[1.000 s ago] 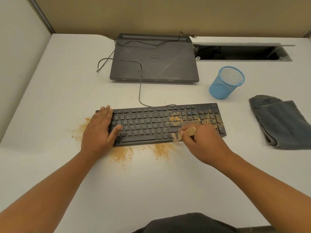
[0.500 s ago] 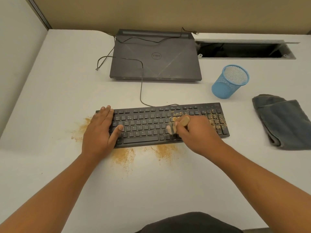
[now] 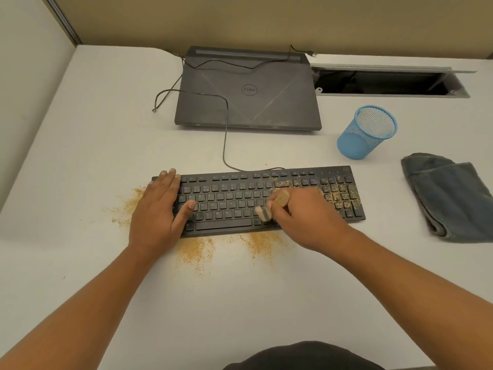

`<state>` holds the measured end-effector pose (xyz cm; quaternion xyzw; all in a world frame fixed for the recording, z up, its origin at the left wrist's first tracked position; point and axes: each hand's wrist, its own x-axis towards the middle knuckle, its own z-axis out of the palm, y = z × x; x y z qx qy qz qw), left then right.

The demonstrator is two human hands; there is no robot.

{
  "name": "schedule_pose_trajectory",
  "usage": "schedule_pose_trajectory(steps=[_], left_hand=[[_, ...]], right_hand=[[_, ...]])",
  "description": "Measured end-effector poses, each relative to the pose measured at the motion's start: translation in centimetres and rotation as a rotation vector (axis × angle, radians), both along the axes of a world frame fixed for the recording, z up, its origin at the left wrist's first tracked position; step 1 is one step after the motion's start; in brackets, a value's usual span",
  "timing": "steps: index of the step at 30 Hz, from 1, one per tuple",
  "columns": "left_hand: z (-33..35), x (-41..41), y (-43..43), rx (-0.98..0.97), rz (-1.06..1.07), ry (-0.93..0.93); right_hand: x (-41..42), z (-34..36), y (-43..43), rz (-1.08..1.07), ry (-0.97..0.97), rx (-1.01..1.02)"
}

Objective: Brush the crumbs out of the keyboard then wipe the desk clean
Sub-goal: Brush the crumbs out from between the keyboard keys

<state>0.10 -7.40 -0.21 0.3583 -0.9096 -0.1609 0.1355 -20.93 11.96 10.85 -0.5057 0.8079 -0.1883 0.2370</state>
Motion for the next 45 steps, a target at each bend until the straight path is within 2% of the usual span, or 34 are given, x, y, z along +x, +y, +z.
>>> schedule_pose_trajectory(steps=[2, 6, 10, 14, 17, 21, 25, 29, 34, 36, 38, 41, 43, 45], left_hand=[[0.1, 0.0, 0.0, 0.002, 0.001, 0.004], [0.1, 0.1, 0.0, 0.0, -0.002, -0.001], [0.1, 0.1, 0.0, 0.005, -0.002, 0.002], [0.1, 0.0, 0.0, 0.003, -0.002, 0.0], [0.0, 0.0, -0.1, 0.001, -0.003, -0.013], [0.0, 0.0, -0.1, 0.009, -0.003, -0.017], [0.1, 0.1, 0.0, 0.016, -0.004, -0.014], [0.1, 0.1, 0.0, 0.009, -0.002, -0.013], [0.2, 0.2, 0.0, 0.001, -0.017, -0.011], [0.4, 0.0, -0.1, -0.027, -0.024, -0.053], [1.2, -0.4, 0.2, -0.122, -0.027, -0.073], [3.8, -1.8, 2.2, -0.228, -0.073, 0.138], [5.7, -3.0, 5.3, -0.073, -0.135, 0.312], [7.4, -4.1, 8.7, 0.128, -0.255, 0.371]], right_hand=[[-0.2, 0.0, 0.1, -0.006, -0.009, 0.031], [-0.3, 0.3, 0.0, -0.102, -0.037, -0.094], [-0.5, -0.2, 0.4, -0.066, -0.026, 0.027], [-0.9, 0.3, 0.6, -0.14, -0.002, -0.091], [-0.9, -0.1, 0.8, -0.098, 0.022, 0.038], [-1.1, 0.4, 0.7, -0.13, -0.024, -0.054], [-1.5, 0.5, 0.4, -0.013, 0.011, 0.105], [-1.4, 1.1, 0.2, -0.04, 0.021, 0.041], [-0.9, 0.9, 0.6, 0.03, 0.067, 0.144], [-1.2, 1.1, 1.1, 0.006, 0.055, 0.091], [-1.4, 0.9, 1.7, -0.038, 0.025, -0.047], [-1.2, -0.2, 2.8, -0.07, 0.036, -0.246], [-0.7, -0.6, 3.3, -0.064, 0.101, -0.339], [-0.2, -0.7, 3.4, -0.039, 0.178, -0.431]])
